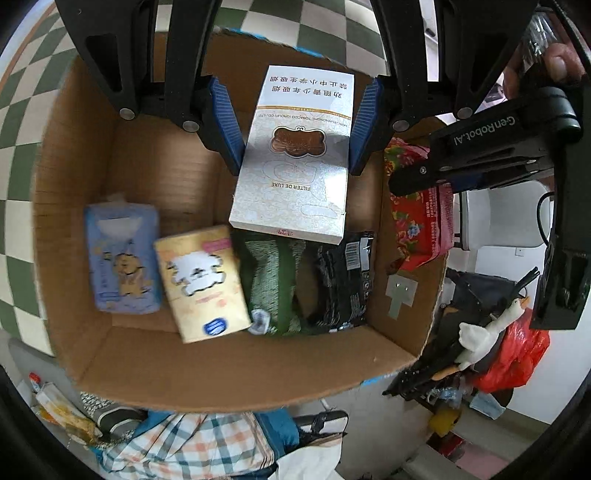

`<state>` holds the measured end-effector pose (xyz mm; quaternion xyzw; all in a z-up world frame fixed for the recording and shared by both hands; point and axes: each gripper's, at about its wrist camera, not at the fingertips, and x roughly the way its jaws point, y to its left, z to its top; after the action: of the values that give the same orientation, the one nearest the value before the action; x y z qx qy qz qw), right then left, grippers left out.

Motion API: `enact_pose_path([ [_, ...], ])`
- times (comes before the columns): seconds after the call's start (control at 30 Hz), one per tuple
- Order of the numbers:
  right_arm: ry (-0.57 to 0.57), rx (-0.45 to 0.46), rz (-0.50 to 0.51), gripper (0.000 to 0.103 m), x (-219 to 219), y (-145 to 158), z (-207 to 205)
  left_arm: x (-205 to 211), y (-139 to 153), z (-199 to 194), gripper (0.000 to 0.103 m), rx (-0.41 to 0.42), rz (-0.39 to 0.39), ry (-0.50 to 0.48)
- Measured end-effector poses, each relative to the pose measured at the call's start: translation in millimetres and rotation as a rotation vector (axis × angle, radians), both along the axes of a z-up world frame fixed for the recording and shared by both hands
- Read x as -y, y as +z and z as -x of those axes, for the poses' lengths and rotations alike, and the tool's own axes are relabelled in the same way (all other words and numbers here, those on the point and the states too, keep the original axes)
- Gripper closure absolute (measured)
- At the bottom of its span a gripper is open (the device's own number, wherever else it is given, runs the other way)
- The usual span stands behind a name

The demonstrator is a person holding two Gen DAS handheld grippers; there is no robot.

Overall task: Organize soft objects
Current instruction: 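Lower both items into the box and open both tools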

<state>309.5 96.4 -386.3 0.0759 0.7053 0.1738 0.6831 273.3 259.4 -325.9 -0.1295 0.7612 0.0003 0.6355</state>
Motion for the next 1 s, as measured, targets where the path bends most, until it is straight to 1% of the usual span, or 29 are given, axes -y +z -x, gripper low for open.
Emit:
enact_pose_path([
  [0.13,-0.005,-0.027,-0.021,0.043,-10,-10,-1,-3,-5,-2,0.059,-0.016,-0.02,0.007],
  [0.2,-0.012,-0.054,-0.037,0.042,-12,-16,-2,-6,-5,-3,0.058,-0.024,-0.008,0.027],
  [0.27,-0.014,-0.071,-0.038,0.042,-13,-21,-2,-9,-4,-3,0.052,-0.021,0.016,0.044],
  [0.3,-0.012,-0.074,-0.03,0.035,-13,-23,-1,-12,-4,-4,0.046,-0.016,0.018,0.045],
  [0.33,-0.013,-0.071,-0.021,0.031,-13,-24,-1,-13,-2,-3,0.042,-0.01,0.017,0.046],
  [0.37,-0.015,-0.066,-0.015,0.025,-12,-24,0,-12,0,-3,0.041,0.0,0.012,0.044],
  [0.47,-0.016,-0.062,-0.006,0.023,-9,-24,1,-9,5,0,0.041,0.014,0.003,0.028],
  [0.53,-0.017,-0.063,-0.006,0.019,-9,-23,2,-8,9,2,0.041,0.025,-0.007,0.019],
  [0.57,-0.015,-0.064,-0.008,0.015,-7,-22,4,-7,11,4,0.041,0.036,-0.016,0.017],
  [0.67,-0.006,-0.053,0.013,0.012,-2,-16,7,-3,20,10,0.039,0.073,-0.048,0.012],
  [0.7,-0.003,-0.046,0.022,0.007,0,-14,9,-1,24,13,0.032,0.089,-0.059,0.011],
  [0.73,0.002,-0.038,0.04,0.004,2,-11,10,0,27,16,0.023,0.109,-0.07,0.011],
  [0.77,0.004,-0.026,0.06,0.001,5,-9,12,2,31,19,0.019,0.14,-0.091,0.011],
  [0.8,0.006,-0.013,0.076,0.001,8,-7,14,4,35,22,0.013,0.174,-0.117,0.012],
  [0.83,0.008,0.0,0.101,0.0,12,-5,15,7,38,26,0.01,0.19,-0.137,0.01],
  [0.9,0.01,0.025,0.146,0.0,20,0,20,10,42,31,0.004,0.213,-0.166,0.015],
  [1.0,0.006,0.055,0.207,0.0,31,5,24,16,48,39,0.003,0.249,-0.181,0.025],
])
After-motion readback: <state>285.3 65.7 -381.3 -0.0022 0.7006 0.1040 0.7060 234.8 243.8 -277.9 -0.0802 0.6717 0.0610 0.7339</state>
